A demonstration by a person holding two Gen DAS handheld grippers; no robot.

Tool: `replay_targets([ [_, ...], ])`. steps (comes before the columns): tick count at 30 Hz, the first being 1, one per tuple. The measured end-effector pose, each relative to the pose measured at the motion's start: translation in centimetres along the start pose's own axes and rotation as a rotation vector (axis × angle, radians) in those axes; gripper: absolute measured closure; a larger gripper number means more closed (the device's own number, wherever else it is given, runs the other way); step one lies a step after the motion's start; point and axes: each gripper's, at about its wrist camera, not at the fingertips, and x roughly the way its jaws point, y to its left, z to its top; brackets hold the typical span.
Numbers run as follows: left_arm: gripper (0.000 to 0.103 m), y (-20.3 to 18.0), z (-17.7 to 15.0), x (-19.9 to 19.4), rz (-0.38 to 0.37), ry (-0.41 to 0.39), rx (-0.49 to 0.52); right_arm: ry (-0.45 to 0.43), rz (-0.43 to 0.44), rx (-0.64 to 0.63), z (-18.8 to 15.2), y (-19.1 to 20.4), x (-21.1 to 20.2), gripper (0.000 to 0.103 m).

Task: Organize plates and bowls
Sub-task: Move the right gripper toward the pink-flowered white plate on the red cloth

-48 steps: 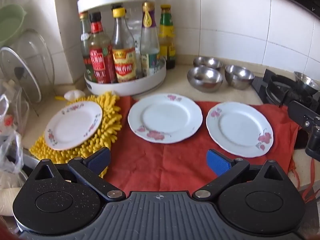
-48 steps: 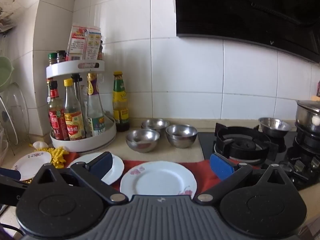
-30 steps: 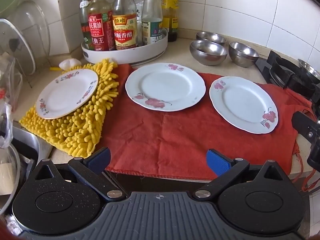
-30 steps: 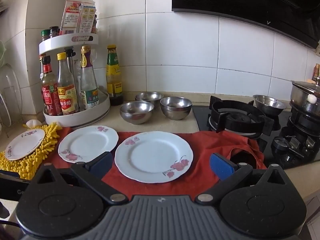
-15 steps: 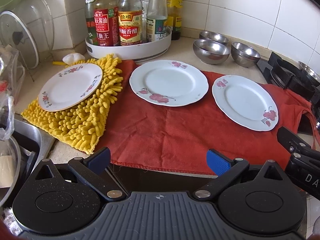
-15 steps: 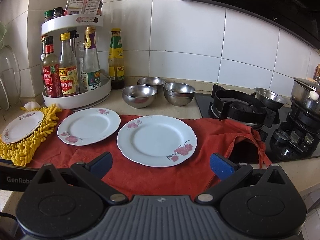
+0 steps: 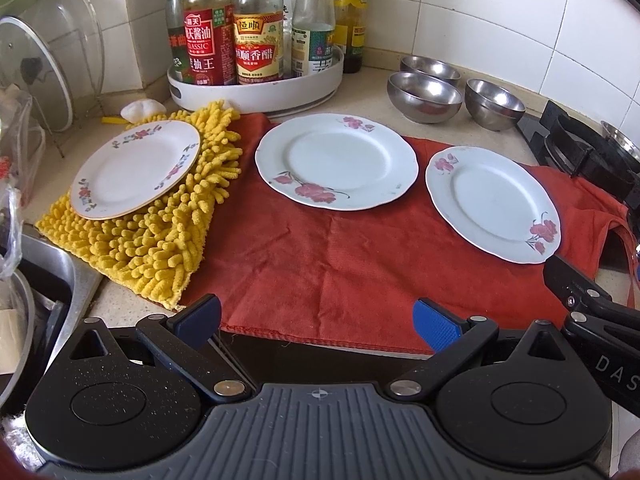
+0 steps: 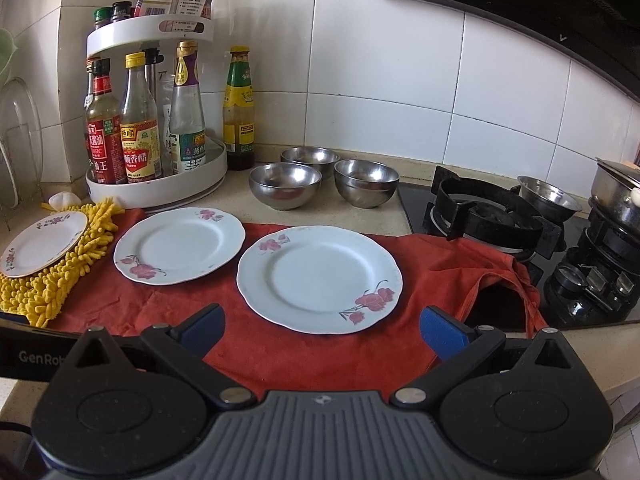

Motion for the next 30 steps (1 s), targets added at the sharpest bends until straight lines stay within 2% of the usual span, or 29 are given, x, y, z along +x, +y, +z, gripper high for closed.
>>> replay_targets([
  [30,0.000,0.0,1.0,1.6,0.001,0.033,0.006,0.033,-0.004,0.016,0.0,0.0,1.3,0.001],
])
